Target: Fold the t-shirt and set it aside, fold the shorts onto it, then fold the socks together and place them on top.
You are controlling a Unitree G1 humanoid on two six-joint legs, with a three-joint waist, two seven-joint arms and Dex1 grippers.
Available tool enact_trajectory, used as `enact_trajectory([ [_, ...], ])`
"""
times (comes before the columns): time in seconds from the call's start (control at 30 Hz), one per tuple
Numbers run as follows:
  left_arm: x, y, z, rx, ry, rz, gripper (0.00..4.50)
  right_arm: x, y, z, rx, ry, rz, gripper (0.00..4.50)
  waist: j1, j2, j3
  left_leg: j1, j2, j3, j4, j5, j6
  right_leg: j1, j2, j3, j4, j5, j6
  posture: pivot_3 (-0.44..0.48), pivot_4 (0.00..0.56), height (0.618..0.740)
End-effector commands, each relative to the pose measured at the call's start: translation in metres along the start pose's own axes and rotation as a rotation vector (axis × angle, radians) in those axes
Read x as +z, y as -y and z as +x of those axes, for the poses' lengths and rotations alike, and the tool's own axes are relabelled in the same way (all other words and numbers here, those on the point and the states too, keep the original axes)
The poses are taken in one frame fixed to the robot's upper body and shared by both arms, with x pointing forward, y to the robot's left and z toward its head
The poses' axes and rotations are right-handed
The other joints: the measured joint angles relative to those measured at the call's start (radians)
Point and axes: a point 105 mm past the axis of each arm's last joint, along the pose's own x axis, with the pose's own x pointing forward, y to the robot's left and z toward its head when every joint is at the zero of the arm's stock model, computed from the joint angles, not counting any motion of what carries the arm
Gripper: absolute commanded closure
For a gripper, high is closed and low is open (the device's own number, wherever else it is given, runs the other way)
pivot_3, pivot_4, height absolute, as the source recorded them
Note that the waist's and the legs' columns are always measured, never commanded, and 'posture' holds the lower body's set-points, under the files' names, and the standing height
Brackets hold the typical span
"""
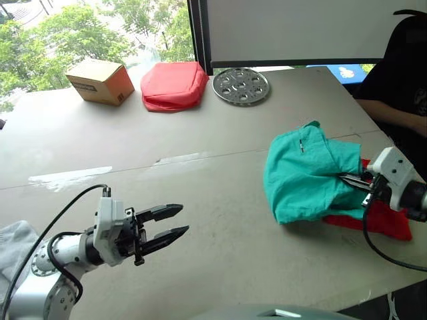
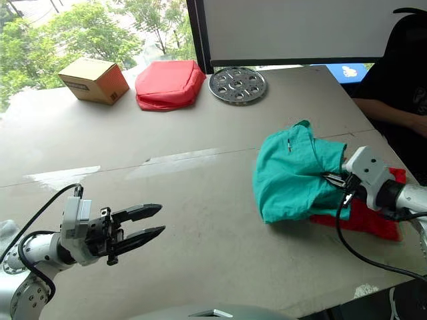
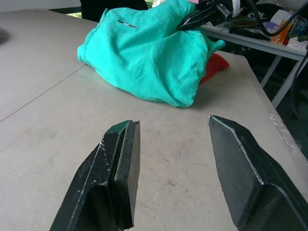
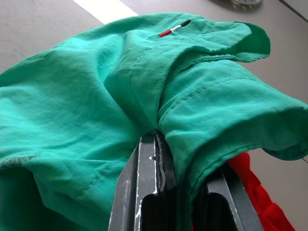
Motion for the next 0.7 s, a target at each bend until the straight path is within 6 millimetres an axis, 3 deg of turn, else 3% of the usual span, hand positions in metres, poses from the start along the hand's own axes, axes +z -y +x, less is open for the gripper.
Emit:
enact_trajectory([
  [0.03, 0.001, 0.004, 0.004, -0.046, -0.003, 0.011, 2.03, 0.002, 0.024, -0.038, -0.083, -0.012, -0.017, 4.45, -0.001, 0.0, 0.0, 0.001, 0.0, 0.001, 0.0, 0.0, 0.0, 0.001, 0.0, 0.0, 0.0, 0.0, 0.0, 0.0, 0.15, 0.74],
  [0.13, 0.003, 0.007, 0.008, -0.085, 0.001, 0.004, 2.03, -0.023, 0.037, -0.062, -0.132, -0.109, 0.022, 4.45, -0.001, 0.0, 0.0, 0.001, 0.0, 0.001, 0.001, 0.0, 0.001, 0.001, 0.0, 0.0, 0.0, 0.0, 0.0, 0.0, 0.15, 0.74],
  [0.23, 0.008, 0.011, 0.015, -0.135, 0.012, 0.008, 2.03, -0.047, 0.041, -0.072, -0.139, -0.165, 0.082, 4.45, -0.002, -0.001, 0.0, 0.001, 0.0, 0.001, 0.002, 0.0, 0.001, 0.001, 0.0, 0.001, 0.001, 0.0, 0.0, 0.0, 0.15, 0.74],
  [0.43, 0.026, 0.017, 0.033, -0.217, 0.057, 0.016, 2.03, -0.099, 0.051, -0.046, -0.08, -0.261, 0.145, 4.45, -0.007, -0.001, 0.0, 0.003, 0.001, 0.006, 0.004, 0.0, 0.001, 0.002, 0.0, 0.004, 0.001, 0.0, 0.0, 0.0, 0.15, 0.74],
  [0.57, 0.035, 0.013, 0.043, -0.213, 0.082, 0.02, 2.03, -0.111, 0.063, -0.042, -0.107, -0.299, 0.127, 2.85, -0.004, 0.005, 0.0, 0.004, 0.0, 0.006, 0.006, 0.0, 0.001, 0.004, 0.002, 0.006, 0.002, 0.0, 0.0, 0.0, 0.15, 0.74],
  [0.63, 0.036, 0.011, 0.046, -0.208, 0.08, 0.023, 2.03, -0.107, 0.065, -0.052, -0.124, -0.288, 0.117, 1.53, -0.001, 0.006, -0.002, 0.004, -0.001, 0.005, 0.006, -0.002, 0.004, 0.007, 0.005, 0.007, 0.002, 0.001, -0.001, 0.0, 0.15, 0.74],
  [0.67, 0.035, 0.011, 0.047, -0.207, 0.075, 0.026, 2.03, -0.105, 0.066, -0.058, -0.139, -0.286, 0.107, 1.37, 0.001, 0.006, -0.002, 0.004, -0.001, 0.005, 0.005, -0.002, 0.004, 0.007, 0.005, 0.007, 0.001, 0.001, -0.002, 0.0, 0.15, 0.74],
  [0.7, 0.035, 0.01, 0.048, -0.202, 0.074, 0.026, 2.03, -0.103, 0.067, -0.064, -0.16, -0.286, 0.092, 0.89, 0.006, 0.006, -0.002, 0.003, -0.001, 0.004, 0.005, -0.002, 0.004, 0.007, 0.006, 0.007, 0.001, 0.002, -0.004, 0.0, 0.15, 0.74],
])
